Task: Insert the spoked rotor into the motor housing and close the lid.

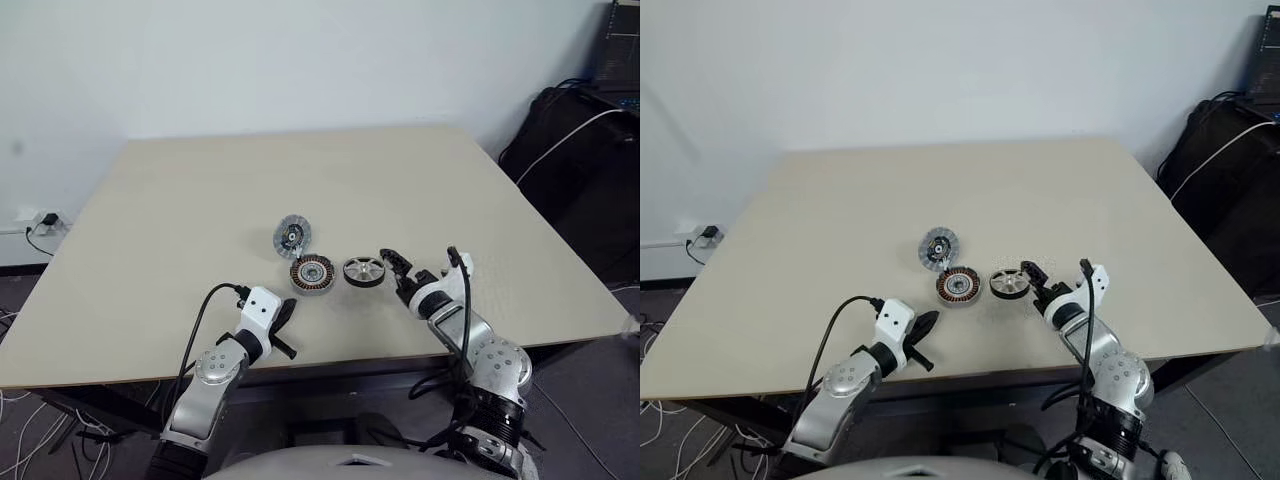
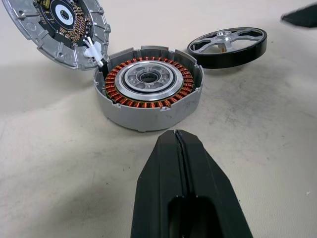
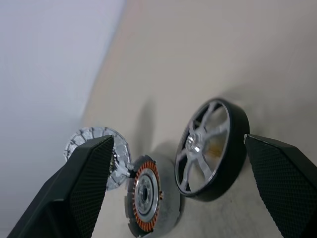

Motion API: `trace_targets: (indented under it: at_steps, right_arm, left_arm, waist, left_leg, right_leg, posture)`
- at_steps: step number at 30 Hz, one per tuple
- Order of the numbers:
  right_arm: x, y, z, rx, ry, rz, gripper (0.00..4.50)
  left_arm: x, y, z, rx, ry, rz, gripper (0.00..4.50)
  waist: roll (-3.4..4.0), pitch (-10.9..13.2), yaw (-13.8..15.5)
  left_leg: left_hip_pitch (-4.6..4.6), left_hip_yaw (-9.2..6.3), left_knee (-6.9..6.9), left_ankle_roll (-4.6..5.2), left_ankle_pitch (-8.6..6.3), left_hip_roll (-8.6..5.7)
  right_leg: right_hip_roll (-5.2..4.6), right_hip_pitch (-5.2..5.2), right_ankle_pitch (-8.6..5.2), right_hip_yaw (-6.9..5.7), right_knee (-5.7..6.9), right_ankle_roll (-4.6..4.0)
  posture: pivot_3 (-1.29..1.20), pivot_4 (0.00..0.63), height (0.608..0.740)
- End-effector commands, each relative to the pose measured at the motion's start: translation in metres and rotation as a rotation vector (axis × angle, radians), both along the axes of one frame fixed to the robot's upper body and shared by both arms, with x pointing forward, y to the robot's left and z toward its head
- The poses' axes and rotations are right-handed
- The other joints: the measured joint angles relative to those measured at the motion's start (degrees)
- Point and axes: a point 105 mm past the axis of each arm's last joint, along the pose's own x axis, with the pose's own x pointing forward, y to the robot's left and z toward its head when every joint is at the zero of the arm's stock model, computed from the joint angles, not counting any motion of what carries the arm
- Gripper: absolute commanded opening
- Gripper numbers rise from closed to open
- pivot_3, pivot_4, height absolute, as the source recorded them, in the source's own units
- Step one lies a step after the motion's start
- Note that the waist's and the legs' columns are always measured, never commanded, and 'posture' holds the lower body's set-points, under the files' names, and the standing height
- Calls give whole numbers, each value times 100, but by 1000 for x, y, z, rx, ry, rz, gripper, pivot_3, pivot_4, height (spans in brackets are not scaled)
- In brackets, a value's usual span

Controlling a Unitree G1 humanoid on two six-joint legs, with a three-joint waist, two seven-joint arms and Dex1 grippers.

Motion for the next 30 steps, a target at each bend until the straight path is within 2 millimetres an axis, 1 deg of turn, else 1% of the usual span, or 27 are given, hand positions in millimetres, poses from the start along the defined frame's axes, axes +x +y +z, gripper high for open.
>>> trace_targets:
  at_steps: [1,5,13,17,18,19,20,29,30]
  right_arm:
    - [9,24,7,92,-27,28,4485]
    - [11,28,-3,102,13,25,4485]
    - [14,29,-13,128,48,1,4485]
    - [15,29,-14,147,45,-9,4485]
    - [15,29,-15,150,47,-12,4091]
    - [15,28,-16,151,49,-14,3876]
    - [15,28,-17,153,51,-17,3565]
    - [12,25,-22,145,72,-35,581]
    - [11,24,-23,144,75,-37,382]
  left_arm:
    - [4,2,9,-10,-37,6,33]
    - [4,2,9,-8,-40,8,33]
    - [5,2,11,-5,-46,4,33]
    - [6,3,11,-3,-47,2,33]
    - [6,3,11,-2,-48,1,33]
    - [6,3,11,-2,-48,0,33]
    - [7,3,11,-2,-48,0,33]
    - [6,2,11,-2,-45,-1,33]
    - [6,2,10,-2,-45,-1,33]
  waist:
    - [3,1,-5]
    - [3,1,-12]
    - [6,2,-13]
    - [7,3,-13]
    - [7,3,-13]
    - [7,3,-13]
    - [7,3,-14]
    - [9,4,-14]
    - [9,4,-13]
  left_leg:
    - [0,0,0,0,0,0]
    - [0,1,0,0,0,0]
    - [-1,0,-1,1,0,0]
    - [-1,0,0,1,0,0]
    - [-1,1,-1,1,0,0]
    - [-1,0,-1,1,0,0]
    - [-1,0,-1,1,0,0]
    - [-1,0,-1,1,0,0]
    - [-1,0,-1,1,0,0]
  right_leg:
    - [0,0,0,0,0,0]
    - [0,1,0,0,0,1]
    - [1,0,0,0,0,0]
    - [1,0,0,1,0,1]
    - [1,0,0,1,0,1]
    - [0,0,0,1,0,1]
    - [0,0,0,1,0,1]
    - [1,0,-1,0,0,1]
    - [0,0,-1,1,0,1]
  posture:
    - [0,0,740]
    - [0,0,740]
    - [0,0,740]
    - [0,0,740]
    - [0,0,740]
    - [0,0,740]
    - [0,0,740]
    - [0,0,740]
    - [0,0,740]
